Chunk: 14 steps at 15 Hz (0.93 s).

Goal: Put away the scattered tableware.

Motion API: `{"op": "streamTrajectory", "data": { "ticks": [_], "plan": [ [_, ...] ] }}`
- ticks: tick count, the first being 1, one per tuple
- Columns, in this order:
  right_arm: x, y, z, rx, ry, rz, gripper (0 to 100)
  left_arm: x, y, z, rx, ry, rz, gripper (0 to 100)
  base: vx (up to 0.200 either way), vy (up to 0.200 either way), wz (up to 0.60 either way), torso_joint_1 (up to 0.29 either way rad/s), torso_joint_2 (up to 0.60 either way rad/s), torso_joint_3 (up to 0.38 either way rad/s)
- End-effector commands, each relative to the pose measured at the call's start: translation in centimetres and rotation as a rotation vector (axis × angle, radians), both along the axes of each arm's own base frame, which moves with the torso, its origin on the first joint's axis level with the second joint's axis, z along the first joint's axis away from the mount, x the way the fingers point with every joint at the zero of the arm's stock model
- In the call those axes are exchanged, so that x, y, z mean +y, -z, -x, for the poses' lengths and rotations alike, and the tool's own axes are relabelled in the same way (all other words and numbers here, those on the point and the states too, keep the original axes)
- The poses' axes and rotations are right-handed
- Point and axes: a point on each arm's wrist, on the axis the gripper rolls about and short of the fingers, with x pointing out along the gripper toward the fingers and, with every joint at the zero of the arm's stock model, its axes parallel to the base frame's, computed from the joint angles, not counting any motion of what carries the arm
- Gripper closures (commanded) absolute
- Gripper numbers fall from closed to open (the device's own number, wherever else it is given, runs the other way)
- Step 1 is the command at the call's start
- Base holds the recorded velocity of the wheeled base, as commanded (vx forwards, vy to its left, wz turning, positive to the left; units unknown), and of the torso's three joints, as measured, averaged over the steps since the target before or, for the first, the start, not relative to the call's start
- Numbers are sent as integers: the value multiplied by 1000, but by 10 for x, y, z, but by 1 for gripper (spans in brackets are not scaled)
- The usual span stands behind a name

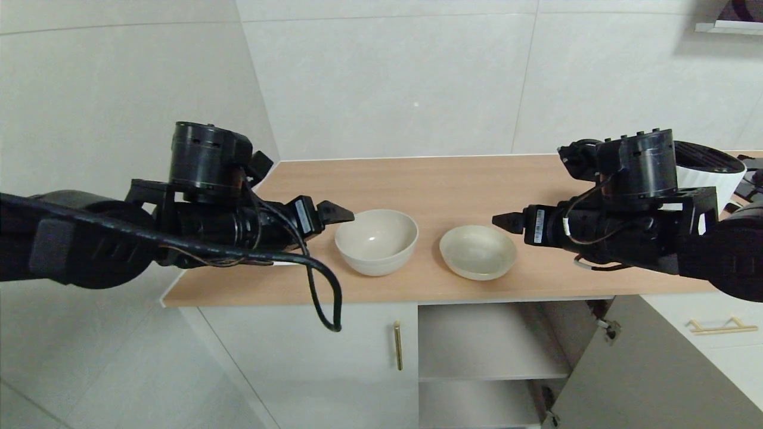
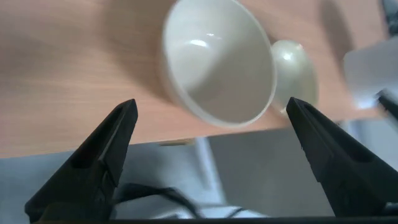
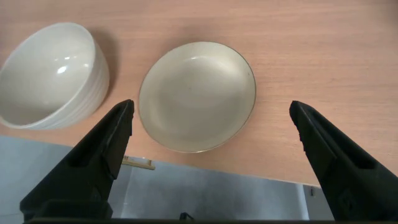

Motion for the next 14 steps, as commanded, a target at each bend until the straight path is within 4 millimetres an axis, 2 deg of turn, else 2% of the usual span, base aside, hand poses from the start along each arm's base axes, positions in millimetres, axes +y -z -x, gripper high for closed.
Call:
{"op": "streamTrajectory", "data": {
  "ticks": [1, 4, 9, 14],
  "plan": [
    [2, 7, -5, 17, 1, 8, 0, -12, 14, -15, 45, -9, 19, 0, 0, 0, 0, 0, 0, 0],
    [2, 8, -4, 22, -1, 12, 0, -16, 22, -24, 75, -34, 41, 0, 0, 0, 0, 0, 0, 0],
    [3, 9, -5, 25, -2, 13, 0, -20, 45, -53, 72, -184, -49, 0, 0, 0, 0, 0, 0, 0],
    [2, 10, -4, 26, -2, 14, 0, -21, 48, -54, 81, -183, -53, 0, 0, 0, 0, 0, 0, 0]
  ]
}}
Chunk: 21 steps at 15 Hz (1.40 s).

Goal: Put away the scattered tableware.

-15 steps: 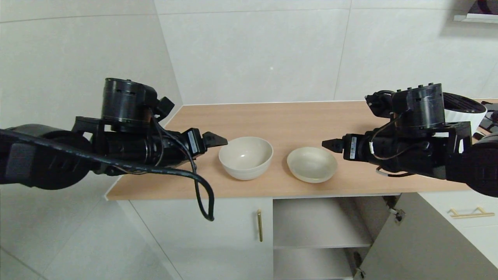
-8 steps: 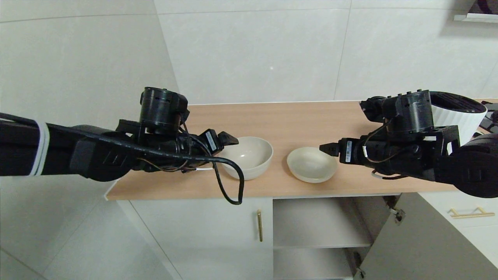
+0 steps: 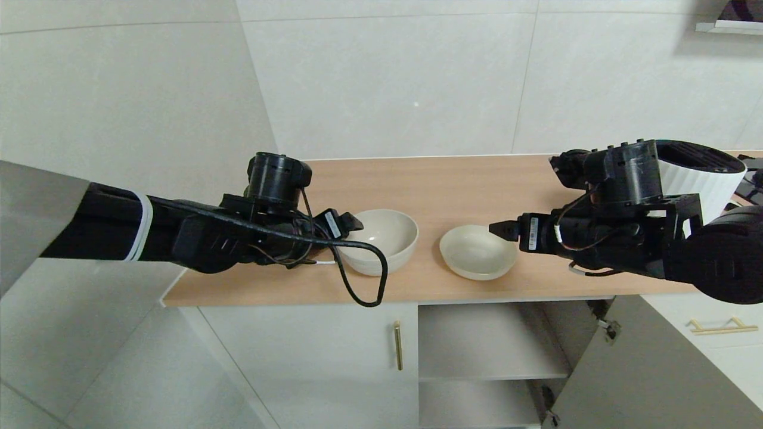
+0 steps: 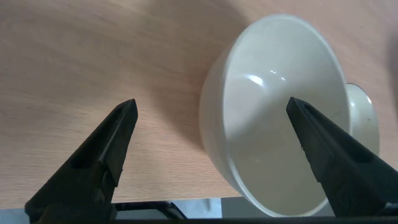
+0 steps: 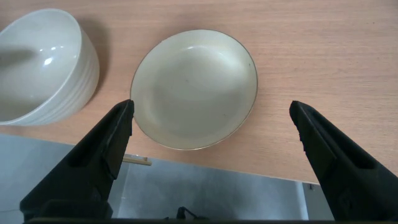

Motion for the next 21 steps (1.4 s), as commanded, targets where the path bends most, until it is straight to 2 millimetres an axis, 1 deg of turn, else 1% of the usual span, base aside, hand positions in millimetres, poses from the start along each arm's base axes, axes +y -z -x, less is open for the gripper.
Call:
{"op": "streamTrajectory", "data": {
  "ticks": [1, 8, 9, 16, 19, 21],
  "plan": [
    [0, 0, 0, -1, -1, 0, 0, 0, 2, -1, 3, 0, -2, 0, 0, 0, 0, 0, 0, 0],
    [0, 0, 1, 0, -2, 0, 0, -1, 4, 0, 9, 3, -9, 0, 0, 0, 0, 0, 0, 0],
    [0, 0, 1, -1, -2, 0, 0, -1, 4, 0, 9, 3, -9, 100, 0, 0, 0, 0, 0, 0],
    [3, 2, -2, 8, -1, 6, 0, -1, 0, 2, 2, 5, -5, 100, 0, 0, 0, 0, 0, 0],
    [5, 9, -9, 12, 45, 33, 0, 0, -4, 4, -7, 5, -2, 100, 0, 0, 0, 0, 0, 0],
    [8, 13, -16, 17, 64, 44, 0, 1, -10, 8, -19, 10, 4, 100, 0, 0, 0, 0, 0, 0]
  ]
}}
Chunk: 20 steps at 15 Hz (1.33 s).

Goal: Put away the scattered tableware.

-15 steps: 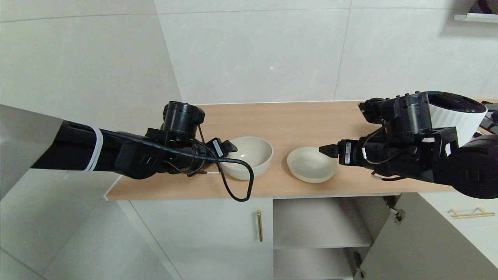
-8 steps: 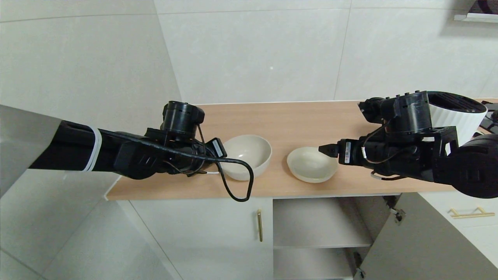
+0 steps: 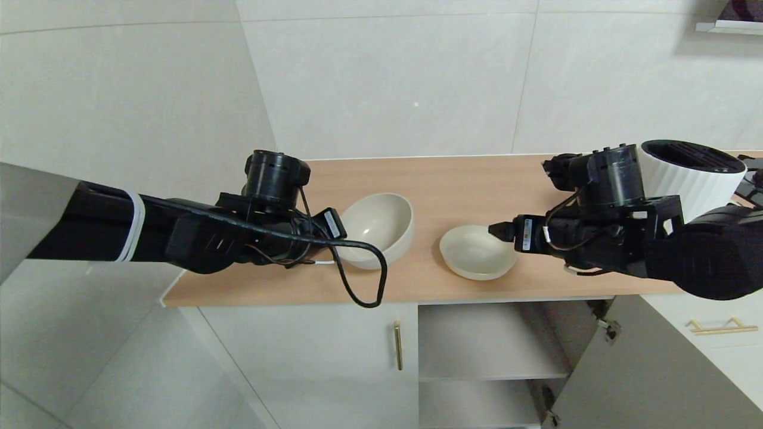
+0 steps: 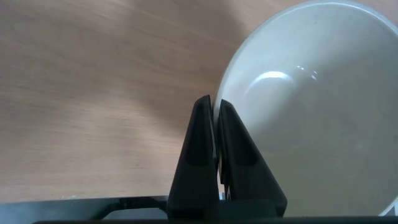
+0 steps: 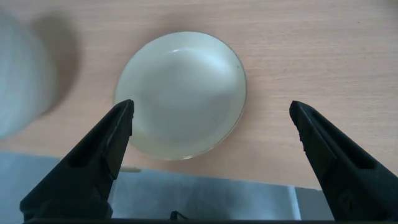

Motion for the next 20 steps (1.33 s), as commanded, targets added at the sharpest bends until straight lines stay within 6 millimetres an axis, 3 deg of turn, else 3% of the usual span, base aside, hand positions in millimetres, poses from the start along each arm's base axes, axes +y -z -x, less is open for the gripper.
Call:
{"op": "streamTrajectory", "data": {
  "ticks": [1, 6, 19, 20],
  "plan": [
    [6, 11, -12, 10, 32, 22, 0, 2, -10, 6, -21, 3, 9, 100, 0, 0, 0, 0, 0, 0],
    [18, 41, -39, 45, 130, 73, 0, 4, -20, 16, -30, 44, 40, 100, 0, 0, 0, 0, 0, 0],
    [16, 56, -50, 78, 147, 95, 0, 5, -20, 16, -29, 47, 42, 100, 0, 0, 0, 0, 0, 0],
    [16, 56, -50, 78, 147, 95, 100, 4, -19, 16, -28, 47, 41, 100, 0, 0, 0, 0, 0, 0]
  ]
}}
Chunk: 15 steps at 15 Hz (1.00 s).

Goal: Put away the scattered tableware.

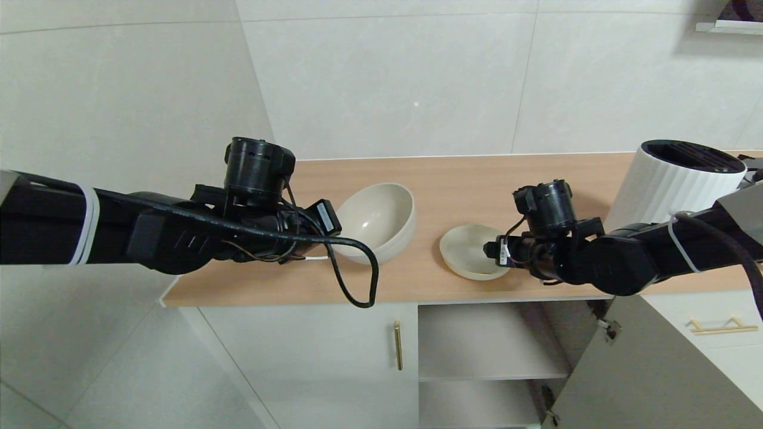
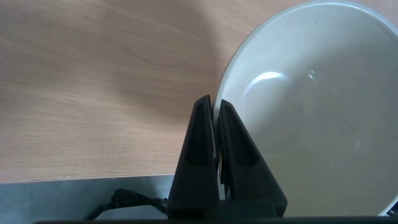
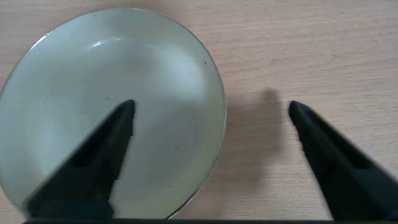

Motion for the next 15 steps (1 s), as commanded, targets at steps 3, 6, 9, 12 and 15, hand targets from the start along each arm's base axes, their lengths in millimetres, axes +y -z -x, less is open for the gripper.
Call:
{"op": "streamTrajectory", "data": {
  "ticks": [3, 6, 9, 12, 15],
  "plan": [
    [1, 0, 0, 0, -5, -3, 100, 0, 0, 0, 0, 0, 0, 100, 0, 0, 0, 0, 0, 0],
    [-1, -1, 0, -2, -3, -5, 100, 0, -1, 0, -1, 2, 3, 100, 0, 0, 0, 0, 0, 0],
    [-1, -5, 1, -10, -2, -10, 100, 0, -1, 1, -3, 2, 3, 100, 0, 0, 0, 0, 0, 0],
    [-8, -22, 15, 2, -2, -11, 100, 3, -6, 8, -9, 7, 3, 100, 0, 0, 0, 0, 0, 0],
    [-23, -64, 50, 57, -109, -138, 100, 10, -12, 29, -21, 100, -15, 100, 0, 0, 0, 0, 0, 0]
  ]
}}
